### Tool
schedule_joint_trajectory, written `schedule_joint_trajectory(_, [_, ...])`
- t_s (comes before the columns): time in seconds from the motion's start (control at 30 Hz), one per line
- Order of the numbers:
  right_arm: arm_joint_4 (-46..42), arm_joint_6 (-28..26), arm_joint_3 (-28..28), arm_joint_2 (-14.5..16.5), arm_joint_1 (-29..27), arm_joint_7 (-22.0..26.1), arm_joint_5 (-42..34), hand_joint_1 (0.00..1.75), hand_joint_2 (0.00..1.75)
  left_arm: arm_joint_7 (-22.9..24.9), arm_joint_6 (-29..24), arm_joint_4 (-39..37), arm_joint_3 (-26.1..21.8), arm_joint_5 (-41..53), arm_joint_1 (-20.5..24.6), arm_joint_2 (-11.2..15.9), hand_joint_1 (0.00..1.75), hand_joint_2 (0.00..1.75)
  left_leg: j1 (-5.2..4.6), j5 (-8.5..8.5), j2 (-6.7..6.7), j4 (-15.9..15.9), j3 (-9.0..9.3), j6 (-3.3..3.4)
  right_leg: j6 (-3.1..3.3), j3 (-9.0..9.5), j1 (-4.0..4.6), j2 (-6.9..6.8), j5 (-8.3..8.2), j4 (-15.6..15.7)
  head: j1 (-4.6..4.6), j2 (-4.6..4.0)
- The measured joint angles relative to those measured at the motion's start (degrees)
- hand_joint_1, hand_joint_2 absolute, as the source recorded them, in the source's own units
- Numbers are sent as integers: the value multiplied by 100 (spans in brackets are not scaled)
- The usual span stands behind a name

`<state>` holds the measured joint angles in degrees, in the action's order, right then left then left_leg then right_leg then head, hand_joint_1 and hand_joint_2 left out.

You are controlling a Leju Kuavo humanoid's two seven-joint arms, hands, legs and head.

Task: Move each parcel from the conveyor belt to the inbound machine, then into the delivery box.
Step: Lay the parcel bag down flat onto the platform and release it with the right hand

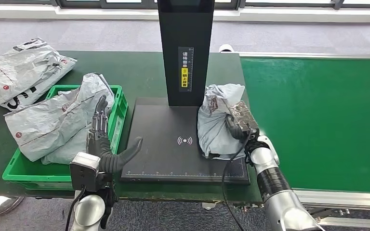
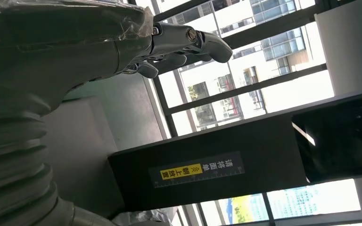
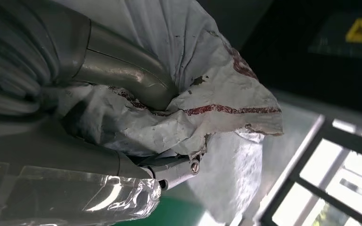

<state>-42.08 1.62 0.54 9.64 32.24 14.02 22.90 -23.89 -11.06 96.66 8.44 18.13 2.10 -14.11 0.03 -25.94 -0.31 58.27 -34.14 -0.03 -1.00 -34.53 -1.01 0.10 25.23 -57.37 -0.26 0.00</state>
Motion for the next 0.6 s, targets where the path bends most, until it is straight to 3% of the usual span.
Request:
schedule_joint_trajectory(0.47, [1145,118,-411,398,494,-87,-5,175,175,53,-26,-191,163,-123,247,52,0,175,1,2,2,0,3,-2,2,-1,1,0,-3,-1,0,0])
schedule_joint_trajectory(0.5, [1178,126,-443,429,497,-101,-10,158,175,59,-30,-202,172,-127,260,54,0,175,1,2,2,0,3,-2,3,-1,1,0,-3,-1,0,0])
schedule_joint_trajectory(0.6, [1273,138,-529,512,499,-137,-63,41,175,75,-47,-240,210,-152,297,62,0,175,1,2,2,0,3,-2,3,-1,2,0,-3,-1,0,0])
